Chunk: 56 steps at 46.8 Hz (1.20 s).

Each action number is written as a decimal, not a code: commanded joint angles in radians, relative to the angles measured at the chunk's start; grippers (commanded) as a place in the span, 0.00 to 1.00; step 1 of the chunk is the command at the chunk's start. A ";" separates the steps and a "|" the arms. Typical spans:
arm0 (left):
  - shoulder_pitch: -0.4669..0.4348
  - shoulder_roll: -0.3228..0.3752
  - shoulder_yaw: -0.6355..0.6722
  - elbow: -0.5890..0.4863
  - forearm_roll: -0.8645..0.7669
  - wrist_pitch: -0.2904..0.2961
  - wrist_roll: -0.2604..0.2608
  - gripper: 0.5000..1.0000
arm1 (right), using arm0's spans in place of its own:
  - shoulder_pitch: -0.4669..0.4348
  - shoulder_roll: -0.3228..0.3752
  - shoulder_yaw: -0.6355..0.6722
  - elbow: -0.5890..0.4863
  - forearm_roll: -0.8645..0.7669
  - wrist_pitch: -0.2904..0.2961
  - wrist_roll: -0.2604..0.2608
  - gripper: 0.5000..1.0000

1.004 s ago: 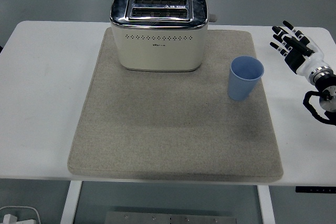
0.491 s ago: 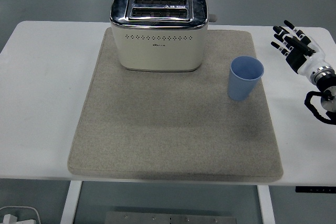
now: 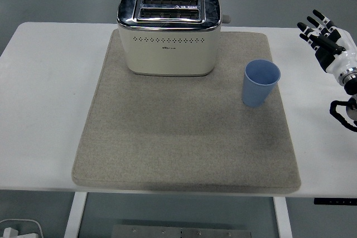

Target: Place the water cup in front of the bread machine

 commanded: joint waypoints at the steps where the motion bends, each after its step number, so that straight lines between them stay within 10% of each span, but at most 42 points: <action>1: 0.000 0.000 0.000 0.000 0.000 0.000 0.000 0.99 | 0.001 -0.011 0.001 0.001 0.000 0.043 0.023 0.83; 23: -0.002 0.000 0.000 -0.001 0.000 0.000 0.000 0.99 | -0.020 -0.110 -0.001 0.028 -0.023 0.157 0.055 0.83; 56: 0.000 0.000 0.000 0.000 0.000 0.000 -0.001 0.99 | -0.098 -0.351 0.007 0.178 -0.052 0.160 0.121 0.83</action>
